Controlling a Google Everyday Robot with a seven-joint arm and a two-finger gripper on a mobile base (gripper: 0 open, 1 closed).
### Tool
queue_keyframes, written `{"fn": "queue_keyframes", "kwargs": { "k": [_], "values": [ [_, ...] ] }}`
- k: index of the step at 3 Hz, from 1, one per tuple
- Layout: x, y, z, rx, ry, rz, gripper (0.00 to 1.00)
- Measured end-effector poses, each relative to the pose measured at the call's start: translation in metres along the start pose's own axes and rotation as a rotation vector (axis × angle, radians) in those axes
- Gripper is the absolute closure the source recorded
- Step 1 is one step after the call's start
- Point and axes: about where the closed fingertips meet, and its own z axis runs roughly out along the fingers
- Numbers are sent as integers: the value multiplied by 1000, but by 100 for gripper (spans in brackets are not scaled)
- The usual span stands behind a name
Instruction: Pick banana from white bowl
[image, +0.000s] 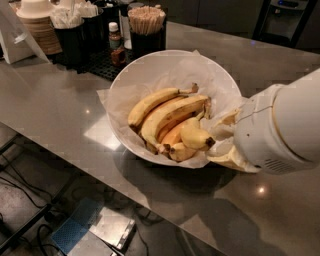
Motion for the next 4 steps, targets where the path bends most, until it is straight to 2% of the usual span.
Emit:
{"fn": "queue_keyframes", "kwargs": {
  "k": [1,2,3,4],
  "values": [
    [-12,-4,-20,-11,-9,-48,100],
    [-20,-3,-28,9,-12,-61,100],
    [-23,-3,-32,16,-13,-66,90],
    [-23,-3,-32,16,-13,-66,67]
  ]
}}
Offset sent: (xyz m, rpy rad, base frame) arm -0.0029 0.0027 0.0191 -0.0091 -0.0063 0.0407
